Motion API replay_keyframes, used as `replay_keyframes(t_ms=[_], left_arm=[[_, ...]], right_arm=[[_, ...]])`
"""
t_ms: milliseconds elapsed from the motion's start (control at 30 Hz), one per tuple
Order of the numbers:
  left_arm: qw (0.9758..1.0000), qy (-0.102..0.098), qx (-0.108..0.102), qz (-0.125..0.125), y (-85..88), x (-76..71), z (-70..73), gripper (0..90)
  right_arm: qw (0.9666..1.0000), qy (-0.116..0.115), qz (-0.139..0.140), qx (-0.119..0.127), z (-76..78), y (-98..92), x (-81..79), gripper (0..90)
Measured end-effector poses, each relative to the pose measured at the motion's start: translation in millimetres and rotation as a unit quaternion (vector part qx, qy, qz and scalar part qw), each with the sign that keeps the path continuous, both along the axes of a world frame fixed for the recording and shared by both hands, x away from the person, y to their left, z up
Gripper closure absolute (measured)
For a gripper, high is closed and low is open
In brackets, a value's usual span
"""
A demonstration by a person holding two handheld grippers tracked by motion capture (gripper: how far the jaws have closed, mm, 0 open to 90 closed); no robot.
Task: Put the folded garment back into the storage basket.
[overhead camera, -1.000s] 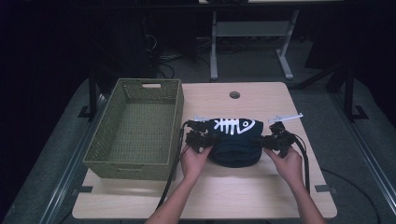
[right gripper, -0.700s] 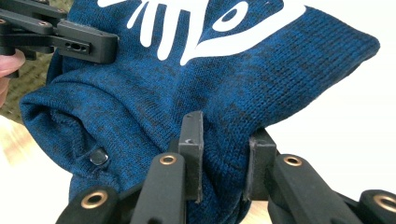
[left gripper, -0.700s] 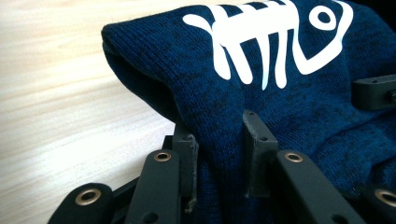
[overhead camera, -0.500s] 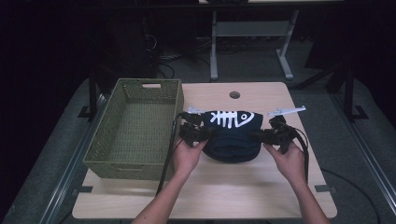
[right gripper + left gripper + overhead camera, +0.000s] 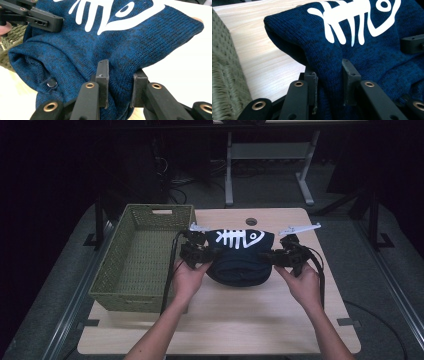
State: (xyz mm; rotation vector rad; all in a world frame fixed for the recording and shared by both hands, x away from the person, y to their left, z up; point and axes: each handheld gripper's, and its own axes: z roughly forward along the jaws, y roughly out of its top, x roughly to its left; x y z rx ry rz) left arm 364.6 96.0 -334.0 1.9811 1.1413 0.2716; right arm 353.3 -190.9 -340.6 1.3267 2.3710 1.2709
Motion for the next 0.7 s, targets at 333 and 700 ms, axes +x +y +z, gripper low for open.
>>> replay_keyframes(t_ms=[333, 700], left_arm=[[0.9999, 0.001, -0.003, 0.010, 18.5, 3.0, 6.4, 70.5], [0.9999, -0.004, 0.000, 0.016, 43.0, 6.5, 21.0, 70.4]], right_arm=[[0.9999, -0.006, 0.012, -0.010, 16.2, 19.9, 5.6, 73.1], [0.9996, -0.011, 0.022, -0.016, 30.6, 44.8, 14.3, 73.1]])
